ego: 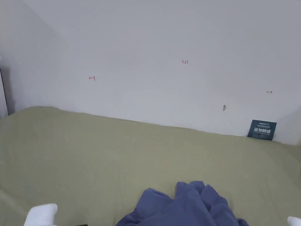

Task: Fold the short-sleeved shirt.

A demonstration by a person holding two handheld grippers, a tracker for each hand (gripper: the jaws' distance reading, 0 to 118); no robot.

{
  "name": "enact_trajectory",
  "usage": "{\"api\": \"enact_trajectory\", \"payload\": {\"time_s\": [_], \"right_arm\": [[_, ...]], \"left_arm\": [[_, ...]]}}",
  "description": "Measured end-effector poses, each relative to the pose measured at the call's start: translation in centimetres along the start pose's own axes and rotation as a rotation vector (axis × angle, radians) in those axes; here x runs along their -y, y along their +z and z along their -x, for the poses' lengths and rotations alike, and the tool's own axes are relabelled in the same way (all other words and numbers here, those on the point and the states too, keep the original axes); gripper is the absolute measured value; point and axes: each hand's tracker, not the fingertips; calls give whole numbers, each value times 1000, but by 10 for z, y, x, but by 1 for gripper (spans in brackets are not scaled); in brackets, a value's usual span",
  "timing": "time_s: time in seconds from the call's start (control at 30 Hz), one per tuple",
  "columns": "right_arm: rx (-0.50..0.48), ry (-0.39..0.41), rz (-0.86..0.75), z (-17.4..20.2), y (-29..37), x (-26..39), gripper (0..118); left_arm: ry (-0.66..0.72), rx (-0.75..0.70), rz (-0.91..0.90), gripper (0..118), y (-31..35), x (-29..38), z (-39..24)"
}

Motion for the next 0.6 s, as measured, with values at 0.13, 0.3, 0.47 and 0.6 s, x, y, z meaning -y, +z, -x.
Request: {"api": "enact_trajectory", "payload": {"time_s": [0.13,0.3,0.47,0.6], "right_arm": [[74,-5,-97,10,36,21,85],[120,-46,-146,9,51,52,0],[82,-58,-92,8,46,61,0],[75,-48,-72,8,42,56,0]], "left_arm": [[-127,-32,-173,71,24,24,-19],[-180,-60,-113,0,20,46,-26],[-137,-43,-73,0,20,49,-15],[-219,47,125,0,4,12,4]]}}
